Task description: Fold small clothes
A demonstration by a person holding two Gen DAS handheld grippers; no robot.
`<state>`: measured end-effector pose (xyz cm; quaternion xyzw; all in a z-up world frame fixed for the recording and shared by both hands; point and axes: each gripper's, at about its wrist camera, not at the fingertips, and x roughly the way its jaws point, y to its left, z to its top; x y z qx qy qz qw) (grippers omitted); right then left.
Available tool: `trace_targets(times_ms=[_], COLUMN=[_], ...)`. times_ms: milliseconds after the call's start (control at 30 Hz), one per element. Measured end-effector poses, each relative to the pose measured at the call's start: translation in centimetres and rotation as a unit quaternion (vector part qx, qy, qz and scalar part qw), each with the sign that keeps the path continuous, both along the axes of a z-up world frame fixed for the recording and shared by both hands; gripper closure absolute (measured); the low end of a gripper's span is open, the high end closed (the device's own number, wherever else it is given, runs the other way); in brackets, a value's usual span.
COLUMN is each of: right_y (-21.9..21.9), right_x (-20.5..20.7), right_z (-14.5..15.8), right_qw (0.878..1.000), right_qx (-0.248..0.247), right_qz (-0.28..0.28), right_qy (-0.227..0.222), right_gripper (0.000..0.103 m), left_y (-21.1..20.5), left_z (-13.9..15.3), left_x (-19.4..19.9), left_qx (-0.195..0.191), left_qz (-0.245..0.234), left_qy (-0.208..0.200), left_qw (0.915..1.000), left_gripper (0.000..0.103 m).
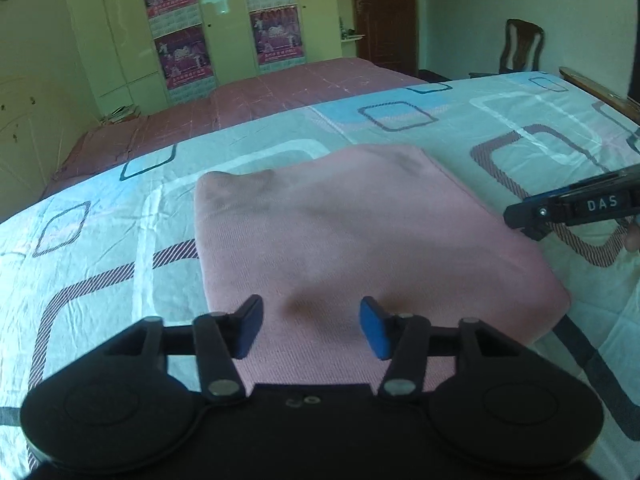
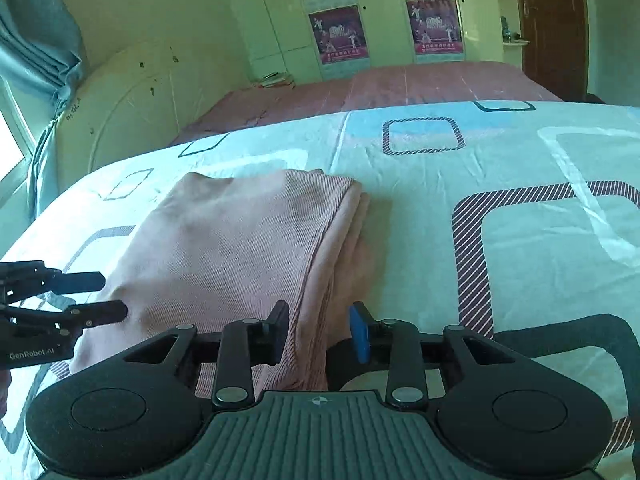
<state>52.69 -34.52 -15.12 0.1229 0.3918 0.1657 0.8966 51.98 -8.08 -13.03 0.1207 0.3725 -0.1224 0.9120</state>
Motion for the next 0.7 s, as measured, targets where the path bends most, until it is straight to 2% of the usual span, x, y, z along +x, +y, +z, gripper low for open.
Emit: trace_targets(times_ms=[133,233,333,467,533,600,633,700], right_y=[-1.8,-3.0,-4.2,-5.1,-4.9,-4.5,-4.3,-3.6], right_x=[2.1,3.5,4.8,6.6,7.4,8.2,8.7,9.3], right_z=[-1.3,-2.7,-4.4,-6.1,-6.4,-6.4,-6.3,-6.0], right_qw=[0.996,0.988,0.974,0.953,0.948,0.948,0.948,0.951], right_qx=[0.075,0.129,0.183,0.251,0.266,0.265,0.264,0.255], right_qz=[0.007,0.017,0.024,0.043,0.052,0.060,0.062,0.067], right_qy=[0.048,0.088,0.128,0.161,0.166,0.164,0.164,0.161], right_gripper=[0.061,0.061,0.061,0.062,0.062,0.062,0.062,0.062], left_y=[2.7,5.1,7.9,10.2,10.7,11.0,11.0,10.5], left_z=[0.3,-0.4,-1.6,-3.2,-4.1,-4.7,-4.8,-4.8], left_x=[1.2,2.7,4.4,6.1,6.9,7.4,7.6,8.2], left_qx=[-0.042,-0.081,-0.166,-0.244,-0.268,-0.286,-0.289,-0.278], left_qz=[0.058,0.086,0.108,0.121,0.124,0.126,0.125,0.119], left_qy=[-0.003,0.029,0.086,0.133,0.150,0.156,0.156,0.154], left_qw=[0.9974,0.9926,0.9763,0.9528,0.9434,0.9369,0.9362,0.9405], left_gripper=[0.033,0.033,0.034,0.034,0.035,0.035,0.035,0.037])
